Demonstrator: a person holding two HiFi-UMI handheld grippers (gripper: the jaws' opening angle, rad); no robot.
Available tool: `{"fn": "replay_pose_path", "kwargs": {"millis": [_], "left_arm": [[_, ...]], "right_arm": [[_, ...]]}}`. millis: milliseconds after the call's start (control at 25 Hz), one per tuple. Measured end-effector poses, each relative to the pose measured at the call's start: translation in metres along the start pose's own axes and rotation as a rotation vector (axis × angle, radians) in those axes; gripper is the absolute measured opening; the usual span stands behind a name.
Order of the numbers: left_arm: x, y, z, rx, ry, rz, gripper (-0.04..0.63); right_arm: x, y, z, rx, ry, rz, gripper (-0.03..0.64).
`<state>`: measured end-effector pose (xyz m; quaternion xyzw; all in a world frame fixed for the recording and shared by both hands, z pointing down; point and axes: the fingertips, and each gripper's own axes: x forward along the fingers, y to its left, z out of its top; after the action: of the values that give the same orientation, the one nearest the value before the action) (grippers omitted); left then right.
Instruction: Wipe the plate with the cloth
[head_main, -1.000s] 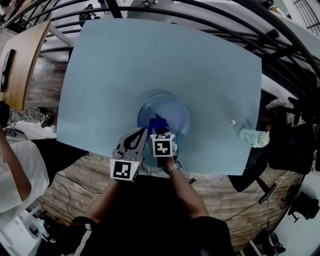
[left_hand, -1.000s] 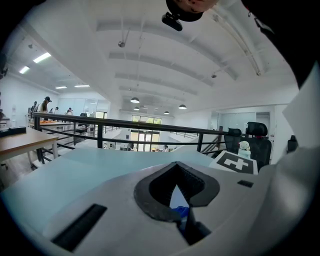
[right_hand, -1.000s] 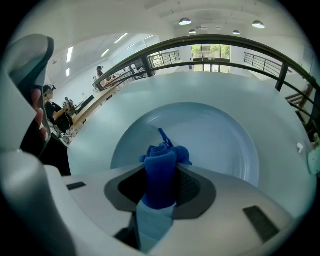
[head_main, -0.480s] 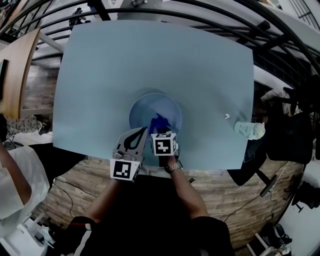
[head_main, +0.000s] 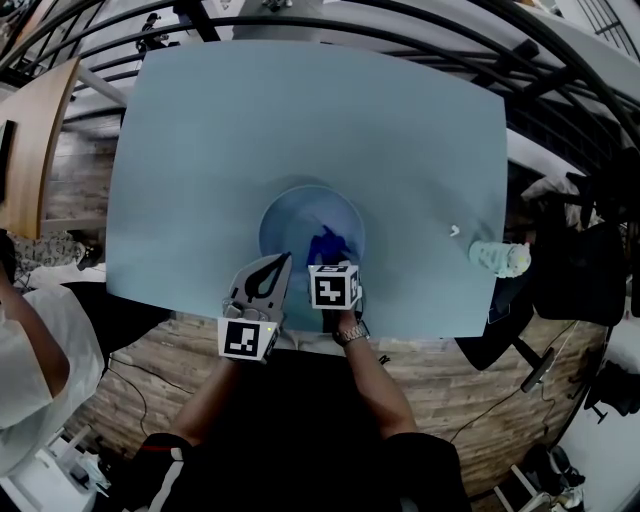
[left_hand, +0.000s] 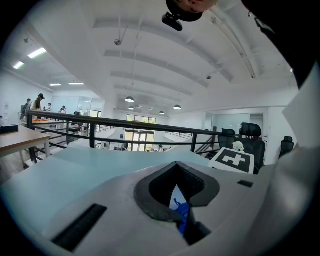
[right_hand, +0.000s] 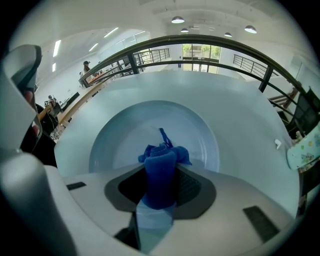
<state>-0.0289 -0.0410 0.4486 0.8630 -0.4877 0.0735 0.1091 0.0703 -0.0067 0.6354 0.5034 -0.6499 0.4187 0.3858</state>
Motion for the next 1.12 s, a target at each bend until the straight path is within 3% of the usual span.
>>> {"fn": "replay_pose_path", "kwargs": {"millis": [360, 640, 880, 1120], "left_arm": [[-0.01, 0.016, -0.003, -0.015, 0.035, 0.053, 0.002], [-0.024, 0.038, -0.005, -0.01, 0.047, 0.111, 0.001], [-0.034, 0.047, -0.006, -0.013, 0.035, 0.125, 0.001], [-0.04, 0.051, -0.008, -0.032, 0.037, 0.139, 0.001]], "right_arm": [[-0.004, 0.049, 0.016, -0.045, -0.052, 0.117, 0.12], [-0.004, 0.089, 0.018, -0.104, -0.014, 0.186, 0.12], [0.011, 0.103, 0.011, -0.12, -0.003, 0.208, 0.12], [0.008, 0.095, 0.004, -0.109, 0.018, 0.175, 0.12]]}}
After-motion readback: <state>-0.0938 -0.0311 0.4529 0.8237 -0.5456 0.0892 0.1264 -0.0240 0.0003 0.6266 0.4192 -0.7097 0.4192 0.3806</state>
